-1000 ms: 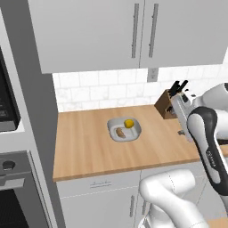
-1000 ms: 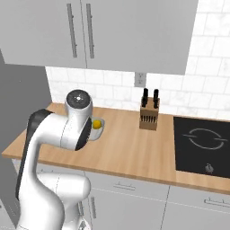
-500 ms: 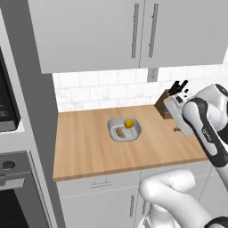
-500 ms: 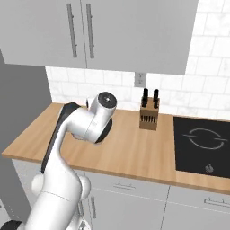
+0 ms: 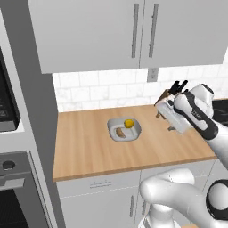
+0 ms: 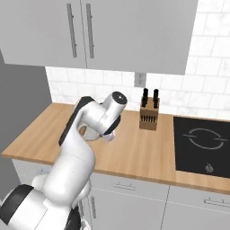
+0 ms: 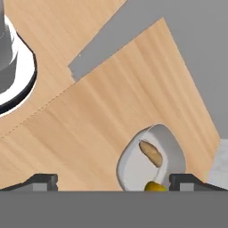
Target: Take the meat container that has the fish and place it on the second highest rack of the freezer. Then take the vegetable container that has the sweet potato and lemon and place it on the highest rack of the freezer.
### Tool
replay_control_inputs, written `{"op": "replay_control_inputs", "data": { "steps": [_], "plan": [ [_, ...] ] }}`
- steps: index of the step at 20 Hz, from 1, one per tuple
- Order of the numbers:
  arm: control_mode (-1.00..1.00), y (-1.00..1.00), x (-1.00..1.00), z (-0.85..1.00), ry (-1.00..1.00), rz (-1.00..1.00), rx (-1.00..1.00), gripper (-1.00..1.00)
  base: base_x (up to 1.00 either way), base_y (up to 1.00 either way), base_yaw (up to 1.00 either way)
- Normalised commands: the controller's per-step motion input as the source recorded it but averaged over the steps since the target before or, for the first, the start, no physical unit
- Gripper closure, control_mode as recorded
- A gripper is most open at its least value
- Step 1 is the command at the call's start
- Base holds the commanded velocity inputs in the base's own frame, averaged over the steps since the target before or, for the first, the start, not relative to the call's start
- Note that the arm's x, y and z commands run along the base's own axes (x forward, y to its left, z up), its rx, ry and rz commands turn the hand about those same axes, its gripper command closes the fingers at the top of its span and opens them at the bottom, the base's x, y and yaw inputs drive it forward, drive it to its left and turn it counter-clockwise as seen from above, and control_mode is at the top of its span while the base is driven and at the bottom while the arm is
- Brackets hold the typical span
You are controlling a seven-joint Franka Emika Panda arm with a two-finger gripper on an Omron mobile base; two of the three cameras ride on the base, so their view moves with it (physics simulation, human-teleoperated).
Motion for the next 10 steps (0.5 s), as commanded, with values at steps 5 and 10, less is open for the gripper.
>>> {"op": "replay_control_inputs", "data": {
  "steps": [5,10],
  "plan": [
    [-1.00,0.17,0.66,-0.60,0.03,0.21,-0.03,-1.00,0.00,0.00,0.00],
    [-1.00,0.14,0.60,-0.45,0.02,0.15,0.00,-1.00,0.00,0.00,0.00]
  ]
}}
